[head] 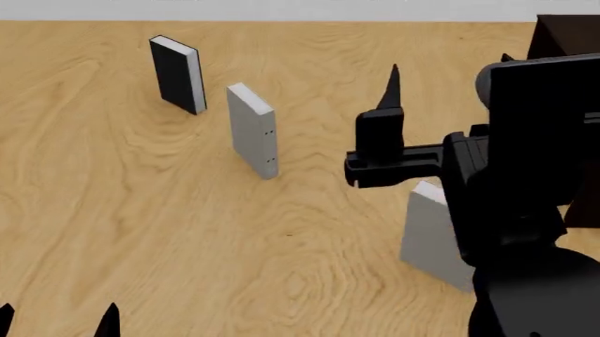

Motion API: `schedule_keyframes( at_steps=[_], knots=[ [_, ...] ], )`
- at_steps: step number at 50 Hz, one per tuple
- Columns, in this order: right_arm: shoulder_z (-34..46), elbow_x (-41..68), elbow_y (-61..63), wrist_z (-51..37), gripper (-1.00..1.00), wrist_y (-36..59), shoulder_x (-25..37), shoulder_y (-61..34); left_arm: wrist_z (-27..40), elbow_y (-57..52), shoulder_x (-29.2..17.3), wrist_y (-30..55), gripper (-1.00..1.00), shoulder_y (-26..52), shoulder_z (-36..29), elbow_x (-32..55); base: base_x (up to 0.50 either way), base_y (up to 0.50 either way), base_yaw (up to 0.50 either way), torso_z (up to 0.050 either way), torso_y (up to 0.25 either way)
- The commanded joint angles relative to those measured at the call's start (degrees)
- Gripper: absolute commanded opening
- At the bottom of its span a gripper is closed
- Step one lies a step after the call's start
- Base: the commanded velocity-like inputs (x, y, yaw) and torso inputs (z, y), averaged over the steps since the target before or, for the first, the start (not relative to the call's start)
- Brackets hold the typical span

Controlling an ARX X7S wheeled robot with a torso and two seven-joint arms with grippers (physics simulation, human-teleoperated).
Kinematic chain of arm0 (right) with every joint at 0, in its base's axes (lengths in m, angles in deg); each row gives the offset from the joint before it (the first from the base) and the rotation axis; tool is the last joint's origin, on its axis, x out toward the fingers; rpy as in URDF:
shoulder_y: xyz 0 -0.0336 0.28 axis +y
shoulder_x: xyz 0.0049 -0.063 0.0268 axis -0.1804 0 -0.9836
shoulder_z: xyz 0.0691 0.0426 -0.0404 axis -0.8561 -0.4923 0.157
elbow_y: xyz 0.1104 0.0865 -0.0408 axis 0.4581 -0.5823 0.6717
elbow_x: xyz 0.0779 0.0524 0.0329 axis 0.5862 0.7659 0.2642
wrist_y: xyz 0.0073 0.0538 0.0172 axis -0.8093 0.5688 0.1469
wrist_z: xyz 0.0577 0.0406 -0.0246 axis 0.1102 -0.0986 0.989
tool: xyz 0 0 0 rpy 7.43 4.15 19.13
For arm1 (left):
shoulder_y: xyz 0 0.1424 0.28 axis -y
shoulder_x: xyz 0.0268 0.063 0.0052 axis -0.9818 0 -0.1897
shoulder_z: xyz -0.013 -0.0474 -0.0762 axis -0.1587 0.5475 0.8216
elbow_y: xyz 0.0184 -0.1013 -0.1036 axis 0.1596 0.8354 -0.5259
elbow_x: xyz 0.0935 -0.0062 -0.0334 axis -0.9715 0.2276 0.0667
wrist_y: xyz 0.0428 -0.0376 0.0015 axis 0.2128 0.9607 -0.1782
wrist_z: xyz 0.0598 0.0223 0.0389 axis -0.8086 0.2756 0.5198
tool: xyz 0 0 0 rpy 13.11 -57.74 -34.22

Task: Pick up the book on the right and place it on the cabinet shelf.

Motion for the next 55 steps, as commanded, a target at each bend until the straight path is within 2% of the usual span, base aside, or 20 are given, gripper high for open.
schedule_keyframes(
  at_steps=[1,27,55],
  knots=[
    [-2.22,1.48,0.66,0.20,1.00,3.47,0.27,-3.08,2.13,-0.01,-1.77,-1.44,1.00,0.08,-1.67,1.18,0.26,-0.27,0.00,0.000,0.000],
    [-2.23,3.67,1.33,1.39,1.00,2.77,0.43,-2.49,4.26,0.52,-3.23,-2.19,1.00,2.32,-3.41,4.31,0.31,-0.35,0.00,0.000,0.000],
    [-2.66,5.22,1.54,1.12,1.00,2.97,0.29,-1.05,6.63,0.20,-5.06,-3.62,1.00,3.03,-5.28,5.17,0.38,-0.03,0.00,0.000,0.001]
  ],
)
